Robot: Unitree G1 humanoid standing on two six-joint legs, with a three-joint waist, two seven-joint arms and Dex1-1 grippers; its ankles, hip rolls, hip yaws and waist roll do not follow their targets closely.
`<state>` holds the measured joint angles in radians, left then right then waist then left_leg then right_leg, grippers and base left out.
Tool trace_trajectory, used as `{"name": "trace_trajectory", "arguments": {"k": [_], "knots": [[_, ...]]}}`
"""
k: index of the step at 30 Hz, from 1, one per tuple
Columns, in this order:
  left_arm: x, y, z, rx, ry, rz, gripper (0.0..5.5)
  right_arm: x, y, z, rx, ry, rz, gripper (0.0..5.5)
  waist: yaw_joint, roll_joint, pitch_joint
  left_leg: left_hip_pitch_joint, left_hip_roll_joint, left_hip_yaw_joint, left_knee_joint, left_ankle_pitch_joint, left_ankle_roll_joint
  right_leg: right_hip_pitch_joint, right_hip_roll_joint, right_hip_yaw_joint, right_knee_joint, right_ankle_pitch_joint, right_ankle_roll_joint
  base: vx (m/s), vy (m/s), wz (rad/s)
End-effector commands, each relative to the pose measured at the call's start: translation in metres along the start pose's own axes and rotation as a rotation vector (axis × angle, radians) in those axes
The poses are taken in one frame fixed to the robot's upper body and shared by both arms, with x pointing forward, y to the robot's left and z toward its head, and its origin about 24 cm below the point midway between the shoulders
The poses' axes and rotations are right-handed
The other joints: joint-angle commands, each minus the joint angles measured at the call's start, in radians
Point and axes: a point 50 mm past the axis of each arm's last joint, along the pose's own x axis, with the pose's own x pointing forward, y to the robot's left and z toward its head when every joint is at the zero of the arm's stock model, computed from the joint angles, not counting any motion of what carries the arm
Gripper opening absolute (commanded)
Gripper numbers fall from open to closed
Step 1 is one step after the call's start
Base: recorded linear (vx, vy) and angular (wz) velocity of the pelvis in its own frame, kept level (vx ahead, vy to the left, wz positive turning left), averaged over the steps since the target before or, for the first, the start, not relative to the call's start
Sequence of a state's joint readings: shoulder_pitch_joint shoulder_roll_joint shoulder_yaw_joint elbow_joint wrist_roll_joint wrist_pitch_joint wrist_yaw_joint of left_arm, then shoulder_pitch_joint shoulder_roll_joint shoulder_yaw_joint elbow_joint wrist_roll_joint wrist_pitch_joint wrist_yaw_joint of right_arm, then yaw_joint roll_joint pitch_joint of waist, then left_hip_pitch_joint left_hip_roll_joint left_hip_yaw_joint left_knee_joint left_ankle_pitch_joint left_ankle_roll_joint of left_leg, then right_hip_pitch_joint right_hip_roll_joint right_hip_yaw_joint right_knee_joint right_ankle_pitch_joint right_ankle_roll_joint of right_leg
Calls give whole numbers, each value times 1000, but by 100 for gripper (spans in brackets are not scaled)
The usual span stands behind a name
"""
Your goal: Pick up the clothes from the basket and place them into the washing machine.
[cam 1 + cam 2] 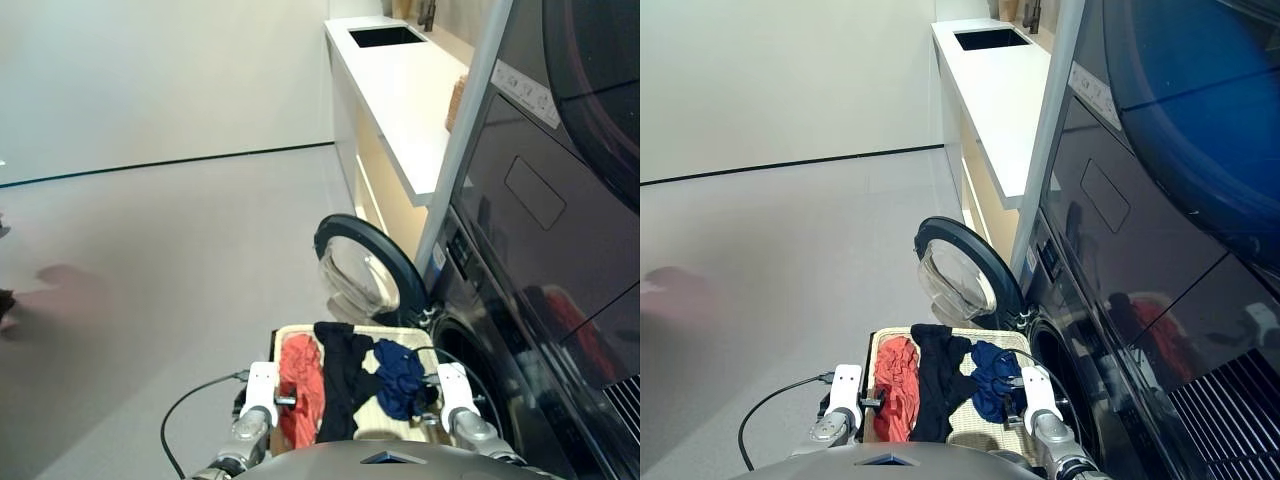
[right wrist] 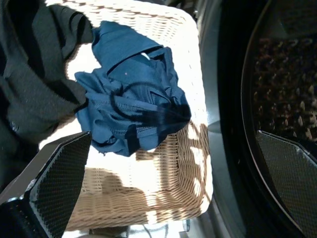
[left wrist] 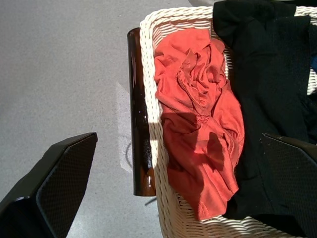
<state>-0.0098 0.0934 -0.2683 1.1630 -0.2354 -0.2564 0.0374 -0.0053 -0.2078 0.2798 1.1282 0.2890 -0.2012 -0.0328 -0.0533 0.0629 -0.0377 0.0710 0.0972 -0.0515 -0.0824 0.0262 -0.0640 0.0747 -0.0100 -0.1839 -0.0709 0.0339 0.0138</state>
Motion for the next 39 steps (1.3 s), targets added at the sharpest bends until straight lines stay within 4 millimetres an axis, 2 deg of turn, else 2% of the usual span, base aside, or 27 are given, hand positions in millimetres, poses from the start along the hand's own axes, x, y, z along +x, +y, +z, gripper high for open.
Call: {"name": "trace_trajectory", "arguments": {"k": [1, 10, 24, 34, 36, 37, 39], "knots": [[8, 14, 35, -12, -135, 22, 550, 10, 26, 37, 70, -123, 50, 550, -6, -101, 8, 35, -85, 37, 46, -95, 35, 15, -65, 51, 14, -55, 118, 0, 0, 0], [8, 13, 25, -24, -82, 29, 550, 10, 30, 35, 54, -111, 64, 550, -11, -96, 8, 38, -85, 40, 43, -95, 36, 12, -66, 58, 11, -53, 118, 0, 0, 0], [11, 14, 33, 103, -84, 13, 550, 12, 36, 46, 37, -145, 107, 550, -18, -93, 22, 19, -86, 46, 40, -88, 36, -14, -66, 66, 10, -44, 120, 0, 0, 0], [17, 17, 61, 260, -164, 3, 550, 14, 40, 75, -14, -238, 145, 550, -18, -89, 65, -53, -92, 44, 41, -66, 34, -90, -72, 61, 26, -27, 123, -12, 5, 0], [19, 19, 72, 319, -186, 9, 550, 15, 43, 90, -28, -285, 160, 550, -21, -92, 90, -90, -93, 45, 50, -60, 32, -127, -74, 62, 36, -21, 124, 0, 0, 0], [19, 19, 72, 319, -186, 9, 550, 15, 43, 90, -28, -285, 160, 550, -21, -92, 89, -91, -93, 45, 51, -60, 32, -128, -74, 62, 36, -21, 124, -85, 23, -5], [22, 19, 94, 371, -246, 9, 550, 15, 44, 112, -34, -355, 171, 550, -21, -97, 135, -159, -97, 47, 106, -67, 33, -182, -77, 64, 65, -18, 121, -125, 29, 6]]}}
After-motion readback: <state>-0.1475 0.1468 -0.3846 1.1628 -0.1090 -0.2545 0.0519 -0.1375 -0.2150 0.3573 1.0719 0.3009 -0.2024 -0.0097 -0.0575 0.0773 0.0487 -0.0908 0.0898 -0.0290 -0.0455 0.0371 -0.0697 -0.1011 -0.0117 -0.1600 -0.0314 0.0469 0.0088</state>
